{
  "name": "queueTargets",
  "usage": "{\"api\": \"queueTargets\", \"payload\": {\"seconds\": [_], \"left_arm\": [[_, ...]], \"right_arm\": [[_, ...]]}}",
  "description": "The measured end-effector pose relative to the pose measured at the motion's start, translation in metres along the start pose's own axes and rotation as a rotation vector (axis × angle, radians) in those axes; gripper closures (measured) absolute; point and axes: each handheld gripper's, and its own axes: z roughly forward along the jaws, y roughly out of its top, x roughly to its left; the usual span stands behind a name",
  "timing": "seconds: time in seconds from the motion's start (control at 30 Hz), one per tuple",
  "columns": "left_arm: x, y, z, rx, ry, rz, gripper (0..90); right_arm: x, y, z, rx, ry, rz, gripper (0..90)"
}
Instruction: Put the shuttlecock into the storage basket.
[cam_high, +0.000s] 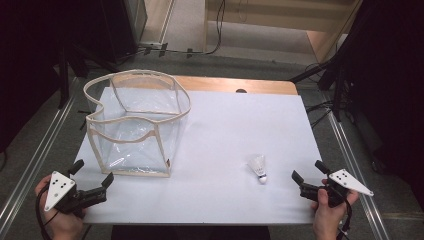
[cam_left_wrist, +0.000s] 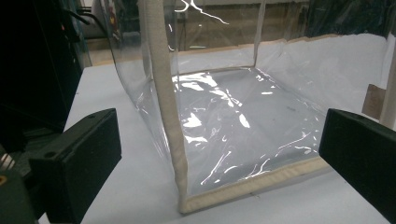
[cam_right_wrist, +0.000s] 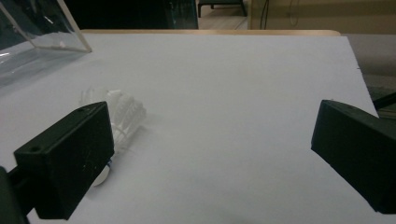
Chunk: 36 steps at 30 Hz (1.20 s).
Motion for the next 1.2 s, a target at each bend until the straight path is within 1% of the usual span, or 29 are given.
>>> {"api": "queueTargets", "payload": {"seconds": [0.1, 0.33, 0.8, 0.93, 1.03, 1.2], "left_arm": [[0.000, 0.000, 0.000, -0.001, -0.001, 0.001, 0.0], [0.000, 0.000, 0.000, -0.001, -0.002, 0.002, 0.0], [0.000, 0.000, 0.000, 0.000, -0.002, 0.000, 0.0], [0.000, 0.000, 0.000, 0.000, -0.002, 0.000, 0.0], [0.000, 0.000, 0.000, 0.000, -0.002, 0.000, 0.0], [0.000, 0.000, 0.000, 0.001, -0.002, 0.000, 0.0]], "right_arm": [[0.002, 0.001, -0.001, 0.005, 0.012, -0.005, 0.0], [0.009, 0.005, -0.003, 0.009, 0.016, -0.019, 0.0], [0.023, 0.010, -0.002, 0.023, 0.046, -0.043, 0.0], [0.025, 0.012, -0.002, 0.017, 0.059, -0.045, 0.0], [0.026, 0.012, -0.002, 0.012, 0.059, -0.053, 0.0], [0.030, 0.013, -0.003, 0.017, 0.066, -0.064, 0.0]]}}
